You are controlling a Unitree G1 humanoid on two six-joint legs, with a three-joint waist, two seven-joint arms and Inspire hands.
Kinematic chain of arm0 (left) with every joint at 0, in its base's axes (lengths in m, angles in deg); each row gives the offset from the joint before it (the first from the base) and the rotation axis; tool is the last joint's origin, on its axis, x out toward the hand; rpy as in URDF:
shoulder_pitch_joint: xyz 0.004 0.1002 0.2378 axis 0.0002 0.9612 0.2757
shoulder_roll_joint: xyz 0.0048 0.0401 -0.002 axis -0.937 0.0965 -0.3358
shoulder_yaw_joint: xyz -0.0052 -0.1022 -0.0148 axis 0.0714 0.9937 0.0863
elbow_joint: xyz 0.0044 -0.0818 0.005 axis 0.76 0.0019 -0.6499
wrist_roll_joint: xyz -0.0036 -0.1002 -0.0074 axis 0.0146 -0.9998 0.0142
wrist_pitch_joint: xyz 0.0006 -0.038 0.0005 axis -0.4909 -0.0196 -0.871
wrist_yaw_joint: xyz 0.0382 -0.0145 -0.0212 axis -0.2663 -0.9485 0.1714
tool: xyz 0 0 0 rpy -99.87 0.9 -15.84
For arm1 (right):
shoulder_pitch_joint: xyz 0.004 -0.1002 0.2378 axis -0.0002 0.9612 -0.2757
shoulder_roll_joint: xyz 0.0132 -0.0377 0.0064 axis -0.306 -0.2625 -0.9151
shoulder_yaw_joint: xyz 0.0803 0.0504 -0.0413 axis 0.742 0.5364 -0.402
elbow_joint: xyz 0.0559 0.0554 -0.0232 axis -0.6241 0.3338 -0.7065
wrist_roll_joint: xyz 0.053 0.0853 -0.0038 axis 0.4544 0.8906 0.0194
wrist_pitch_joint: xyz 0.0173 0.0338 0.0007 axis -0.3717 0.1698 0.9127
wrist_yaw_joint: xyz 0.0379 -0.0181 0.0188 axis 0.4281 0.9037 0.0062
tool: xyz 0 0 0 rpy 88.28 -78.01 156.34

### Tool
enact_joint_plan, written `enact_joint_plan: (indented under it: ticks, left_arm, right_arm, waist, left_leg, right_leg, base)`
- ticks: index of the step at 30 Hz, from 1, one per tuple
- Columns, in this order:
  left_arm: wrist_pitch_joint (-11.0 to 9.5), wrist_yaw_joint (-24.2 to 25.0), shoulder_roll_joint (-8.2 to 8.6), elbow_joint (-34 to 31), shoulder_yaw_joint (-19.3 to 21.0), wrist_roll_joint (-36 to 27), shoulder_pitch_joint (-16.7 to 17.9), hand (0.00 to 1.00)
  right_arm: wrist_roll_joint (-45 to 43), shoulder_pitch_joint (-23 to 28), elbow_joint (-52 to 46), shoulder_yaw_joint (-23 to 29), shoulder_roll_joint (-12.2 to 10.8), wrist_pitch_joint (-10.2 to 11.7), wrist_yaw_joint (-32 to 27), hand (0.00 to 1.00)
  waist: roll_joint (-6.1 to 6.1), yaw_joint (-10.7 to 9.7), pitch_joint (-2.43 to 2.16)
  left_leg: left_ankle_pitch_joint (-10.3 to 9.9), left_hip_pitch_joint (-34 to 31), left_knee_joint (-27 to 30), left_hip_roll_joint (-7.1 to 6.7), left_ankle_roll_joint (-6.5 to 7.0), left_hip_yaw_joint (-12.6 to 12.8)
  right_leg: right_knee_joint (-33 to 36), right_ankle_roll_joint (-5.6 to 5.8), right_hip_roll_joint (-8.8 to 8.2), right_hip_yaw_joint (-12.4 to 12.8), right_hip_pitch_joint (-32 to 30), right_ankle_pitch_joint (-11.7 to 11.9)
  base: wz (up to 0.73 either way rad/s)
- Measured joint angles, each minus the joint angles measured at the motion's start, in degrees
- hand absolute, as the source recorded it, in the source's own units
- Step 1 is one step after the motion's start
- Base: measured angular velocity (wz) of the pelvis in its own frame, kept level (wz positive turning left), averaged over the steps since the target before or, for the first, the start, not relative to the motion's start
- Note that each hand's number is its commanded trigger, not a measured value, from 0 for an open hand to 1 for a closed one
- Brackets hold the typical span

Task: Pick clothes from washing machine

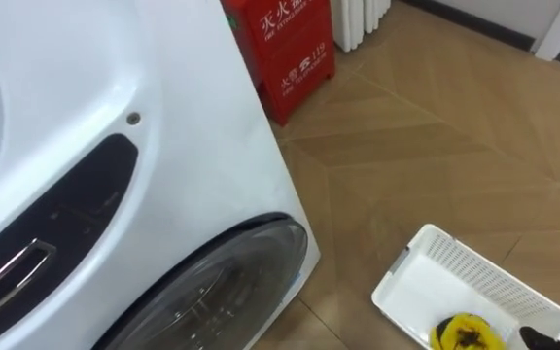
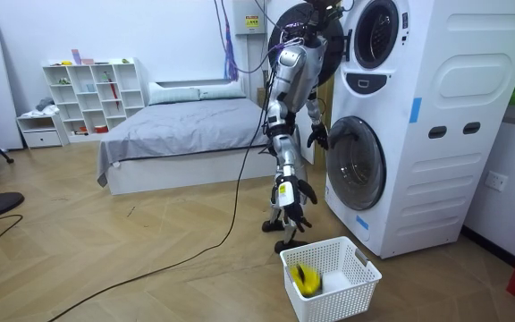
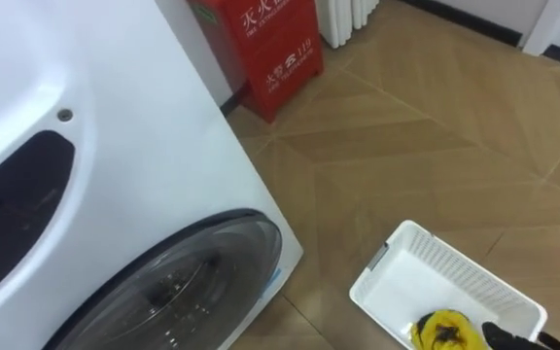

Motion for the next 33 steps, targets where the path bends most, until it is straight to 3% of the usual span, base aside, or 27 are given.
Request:
enact_joint_plan:
  ticks: [6,12,24,29,33]
  left_arm:
    - [-0.55,0.11,-0.05,0.11,-0.44,-0.02,0.17,0.00]
    - [-0.92,0.21,-0.11,1.05,-0.48,-2.04,0.90,0.00]
    - [-0.81,0.57,-0.14,0.69,-0.07,-2.38,2.63,0.00]
    - [0.17,0.69,0.03,0.65,-0.06,-2.33,3.66,0.00]
    - [0.18,0.66,0.39,-0.60,1.84,-1.68,5.00,0.00]
  right_arm:
    - [0.22,0.44,-0.01,-0.47,-0.02,0.00,1.38,0.00]
    - [0.12,1.32,0.02,-2.22,-0.27,0.00,3.51,0.00]
    - [-1.62,3.01,1.85,-2.29,-0.26,-0.11,6.24,0.00]
    - [-2.43,7.07,5.07,-4.48,-0.83,-1.91,8.17,0.00]
    - [-4.38,10.73,9.26,-4.92,-3.60,-2.75,10.81,0.00]
  waist:
    - [-0.67,-0.13,0.04]
    - [-3.09,0.04,-0.08]
    - [-3.81,0.97,-0.21]
    - [-4.77,1.34,-0.48]
    - [-6.54,2.97,-0.38]
  left_leg:
    - [0.15,-0.46,0.37,-0.05,0.24,-1.39]
    - [0.16,-0.49,0.50,0.05,0.23,-2.45]
    - [0.21,-0.07,0.88,0.03,0.19,-4.82]
    - [0.51,3.76,0.19,0.56,-0.28,-8.02]
    - [0.60,7.86,-0.42,1.25,-0.43,-10.41]
  right_leg:
    - [0.13,-0.16,-0.82,-1.79,0.06,-0.30]
    - [0.50,-0.59,-1.23,-3.29,0.22,-0.63]
    - [0.01,-1.03,-3.00,-7.74,1.48,-1.00]
    - [-2.31,-1.66,-3.58,-10.60,7.06,-1.39]
    - [-5.50,-1.97,-4.04,-13.94,13.37,-1.50]
  base:
    - [0.16]
    - [0.14]
    - [0.10]
    - [0.29]
    - [0.35]
